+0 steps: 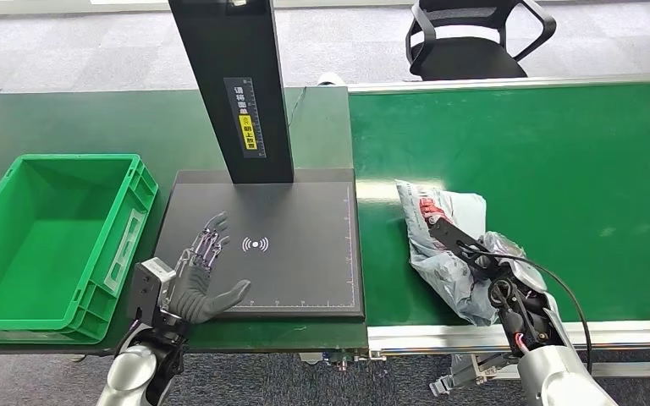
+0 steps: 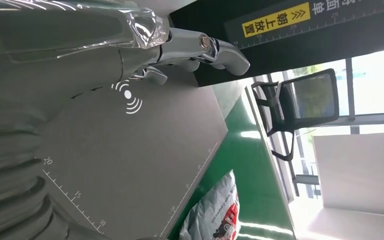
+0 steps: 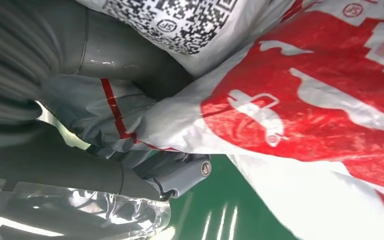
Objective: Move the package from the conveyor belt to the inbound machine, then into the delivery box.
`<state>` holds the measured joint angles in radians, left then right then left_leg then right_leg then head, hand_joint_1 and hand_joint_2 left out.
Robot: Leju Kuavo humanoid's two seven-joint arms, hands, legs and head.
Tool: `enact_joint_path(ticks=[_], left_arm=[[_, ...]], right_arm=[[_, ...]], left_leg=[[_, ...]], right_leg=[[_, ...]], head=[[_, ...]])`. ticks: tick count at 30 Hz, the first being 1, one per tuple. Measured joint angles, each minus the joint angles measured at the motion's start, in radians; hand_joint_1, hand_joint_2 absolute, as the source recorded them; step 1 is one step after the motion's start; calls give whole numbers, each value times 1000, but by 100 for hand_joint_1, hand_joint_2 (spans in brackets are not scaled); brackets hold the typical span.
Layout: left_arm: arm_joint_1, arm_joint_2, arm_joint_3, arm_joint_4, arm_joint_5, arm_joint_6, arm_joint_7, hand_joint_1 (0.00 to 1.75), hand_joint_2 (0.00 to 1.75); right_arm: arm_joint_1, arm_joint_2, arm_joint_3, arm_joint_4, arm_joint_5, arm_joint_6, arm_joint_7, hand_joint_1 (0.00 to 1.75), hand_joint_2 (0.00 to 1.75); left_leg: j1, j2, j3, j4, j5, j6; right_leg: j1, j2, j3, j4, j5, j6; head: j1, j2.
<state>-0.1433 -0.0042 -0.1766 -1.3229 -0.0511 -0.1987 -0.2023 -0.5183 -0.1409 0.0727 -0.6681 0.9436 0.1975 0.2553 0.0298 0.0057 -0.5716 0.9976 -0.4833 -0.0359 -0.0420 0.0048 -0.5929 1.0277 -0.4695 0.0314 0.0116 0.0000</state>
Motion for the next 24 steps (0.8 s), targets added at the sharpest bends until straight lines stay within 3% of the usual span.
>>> enact_joint_path(ticks=[7, 14, 24], left_arm=[[62, 2, 29, -58, -4, -1, -27, 0, 175], [98, 11, 49, -84, 4, 5, -54, 0, 175], [118, 17, 51, -91, 10, 17, -70, 0, 175]], right_arm=[[2, 22, 0, -94, -128, -199, -229, 175, 175], [11, 51, -3, -231, -238, -340, -352, 175, 175], [17, 72, -3, -305, -327, -377, -462, 175, 175]], left_leg=[[0, 1, -1, 0, 0, 0], [0, 1, -1, 0, 0, 0], [0, 0, -1, 0, 0, 0]], right_leg=[[0, 1, -1, 0, 0, 0], [0, 0, -1, 0, 0, 0], [0, 0, -1, 0, 0, 0]], head=[[0, 0], [0, 0], [0, 0]])
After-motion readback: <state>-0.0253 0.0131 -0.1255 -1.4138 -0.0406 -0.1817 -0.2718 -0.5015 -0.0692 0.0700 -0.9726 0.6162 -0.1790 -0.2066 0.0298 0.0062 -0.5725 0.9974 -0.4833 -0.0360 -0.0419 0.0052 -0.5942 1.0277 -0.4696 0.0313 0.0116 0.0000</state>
